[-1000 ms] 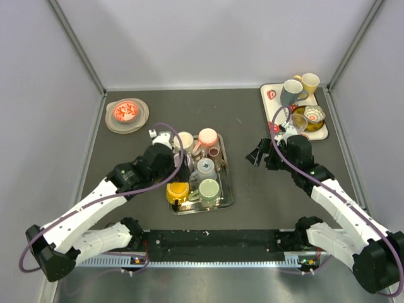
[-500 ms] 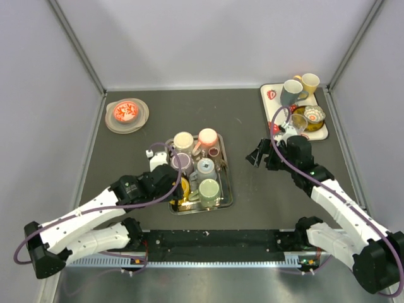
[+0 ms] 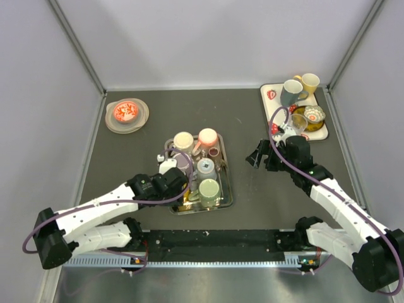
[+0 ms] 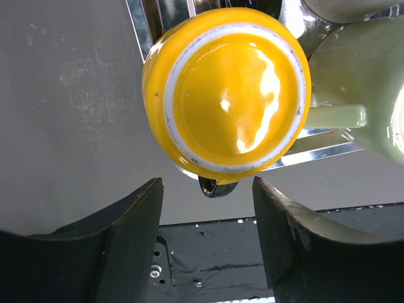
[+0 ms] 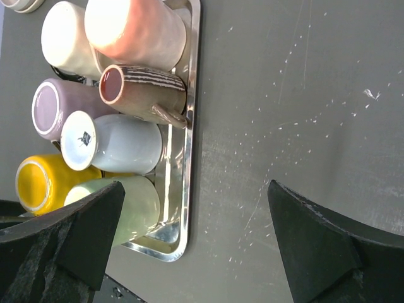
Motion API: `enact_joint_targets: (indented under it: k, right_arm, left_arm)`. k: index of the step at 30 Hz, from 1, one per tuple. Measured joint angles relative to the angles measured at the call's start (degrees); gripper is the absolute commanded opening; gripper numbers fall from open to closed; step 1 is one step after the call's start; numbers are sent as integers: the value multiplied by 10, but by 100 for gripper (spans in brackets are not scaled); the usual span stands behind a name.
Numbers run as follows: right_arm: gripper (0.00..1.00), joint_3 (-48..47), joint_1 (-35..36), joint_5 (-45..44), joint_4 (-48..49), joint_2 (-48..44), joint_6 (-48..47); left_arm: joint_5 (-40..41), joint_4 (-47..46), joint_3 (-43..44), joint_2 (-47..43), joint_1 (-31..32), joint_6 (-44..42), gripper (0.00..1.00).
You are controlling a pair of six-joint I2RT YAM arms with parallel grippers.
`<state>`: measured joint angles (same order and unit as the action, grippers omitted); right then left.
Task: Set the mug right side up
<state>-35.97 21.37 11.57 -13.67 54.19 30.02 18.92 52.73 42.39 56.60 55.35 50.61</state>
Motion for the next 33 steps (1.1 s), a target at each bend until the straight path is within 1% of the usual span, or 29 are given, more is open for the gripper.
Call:
enact_joint_targets:
  k: [12, 16, 17, 20, 22, 25, 26, 27, 33]
  right_arm:
    - [96, 0, 0, 3, -9, 0, 0]
    - [96, 0, 0, 4, -9, 0, 0]
    - [96, 0, 0, 5, -9, 0, 0]
    - [96, 0, 0, 5, -9, 0, 0]
    - [96, 0, 0, 6, -9, 0, 0]
    - [96, 0, 0, 6, -10, 0, 0]
    - [96, 0, 0, 6, -10, 0, 0]
    - [96, 0, 0, 6, -10, 0, 0]
    - [96, 0, 0, 17, -16, 0, 0]
  left_arm:
    - [0, -15, 0, 63, 2, -31, 48]
    - [0, -19, 0, 73, 2, -39, 39]
    - [0, -21, 0, 75, 2, -40, 34]
    - [0, -27, 0, 78, 2, -43, 27]
    - [0, -29, 0, 79, 2, -46, 24]
    - [0, -35, 0, 82, 2, -48, 14]
    - [2, -37, 0, 82, 2, -51, 8]
    - [3, -40, 0, 82, 3, -52, 0]
    - [4, -41, 0, 79, 3, -56, 0]
